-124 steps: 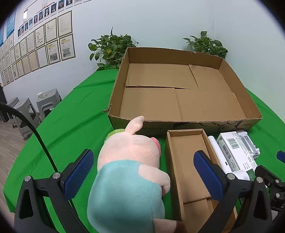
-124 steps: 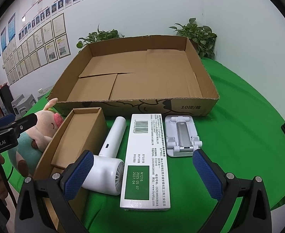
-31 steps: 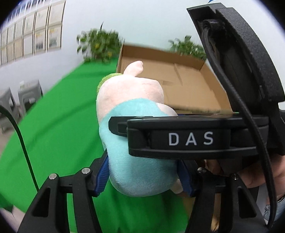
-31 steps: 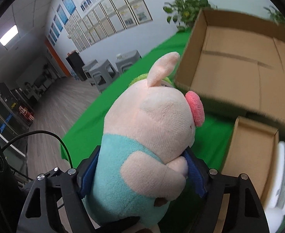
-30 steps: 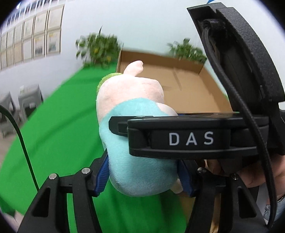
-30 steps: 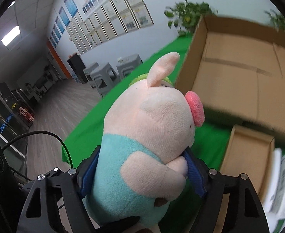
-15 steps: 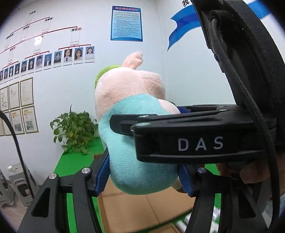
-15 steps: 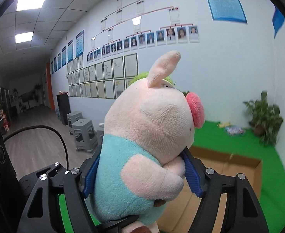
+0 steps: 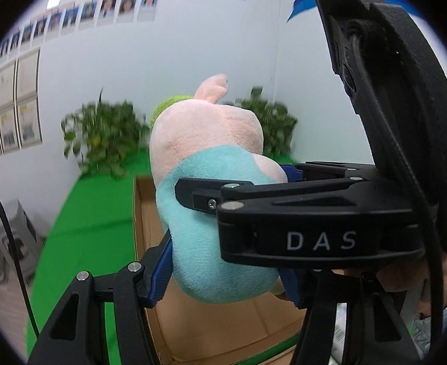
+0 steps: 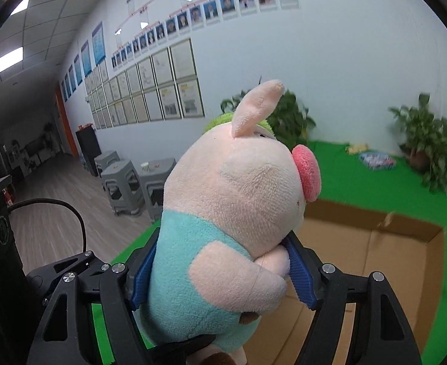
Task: Organize objects
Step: 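Lift the plush pig with both grippers and carry it over the large box, then lower the plush pig into the box corner and open both grippers, then withdraw both grippers from the box toward the narrow cardboard tray, then grasp the rim of the long narrow cardboard tray with both grippers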
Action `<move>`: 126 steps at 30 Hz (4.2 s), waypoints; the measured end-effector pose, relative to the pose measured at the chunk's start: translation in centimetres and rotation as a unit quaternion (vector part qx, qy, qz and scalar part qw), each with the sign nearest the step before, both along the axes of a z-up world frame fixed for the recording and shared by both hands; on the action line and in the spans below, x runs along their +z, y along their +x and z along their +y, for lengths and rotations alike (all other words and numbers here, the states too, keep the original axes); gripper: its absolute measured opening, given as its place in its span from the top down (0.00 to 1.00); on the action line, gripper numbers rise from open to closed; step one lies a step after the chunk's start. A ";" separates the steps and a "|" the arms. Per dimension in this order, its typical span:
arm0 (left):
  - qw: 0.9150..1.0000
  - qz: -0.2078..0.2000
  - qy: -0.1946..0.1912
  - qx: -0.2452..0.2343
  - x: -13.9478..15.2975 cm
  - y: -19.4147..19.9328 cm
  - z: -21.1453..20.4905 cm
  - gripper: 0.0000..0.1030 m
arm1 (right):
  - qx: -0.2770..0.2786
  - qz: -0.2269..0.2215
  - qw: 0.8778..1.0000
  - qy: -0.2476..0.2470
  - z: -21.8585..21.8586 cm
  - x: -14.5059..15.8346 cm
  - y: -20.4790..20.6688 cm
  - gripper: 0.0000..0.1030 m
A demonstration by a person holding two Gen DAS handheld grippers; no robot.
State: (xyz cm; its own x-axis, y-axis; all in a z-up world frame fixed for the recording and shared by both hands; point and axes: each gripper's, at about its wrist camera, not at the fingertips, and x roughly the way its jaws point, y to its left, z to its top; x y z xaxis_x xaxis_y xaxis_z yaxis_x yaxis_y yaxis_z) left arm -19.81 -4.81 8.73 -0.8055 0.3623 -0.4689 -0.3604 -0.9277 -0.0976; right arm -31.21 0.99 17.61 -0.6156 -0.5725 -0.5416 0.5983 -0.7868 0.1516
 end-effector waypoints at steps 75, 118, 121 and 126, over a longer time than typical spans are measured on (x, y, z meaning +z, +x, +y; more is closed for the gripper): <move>0.977 -0.186 0.086 0.052 -13.7 1.0 -5.0 0.44 | -0.157 -0.079 0.984 0.035 5.4 -21.1 11.1 0.00; 0.992 -0.100 0.040 0.061 -8.3 20.0 4.2 0.17 | -0.152 -0.038 0.987 0.037 23.1 -21.7 37.7 0.01; 0.988 -0.139 0.050 0.034 -10.5 19.4 4.9 0.19 | -0.122 -0.060 0.990 0.039 22.6 -23.2 37.7 0.01; 0.984 -0.175 0.035 0.017 -13.5 18.4 5.9 0.22 | -0.117 -0.080 0.987 0.074 20.6 -25.7 37.0 0.02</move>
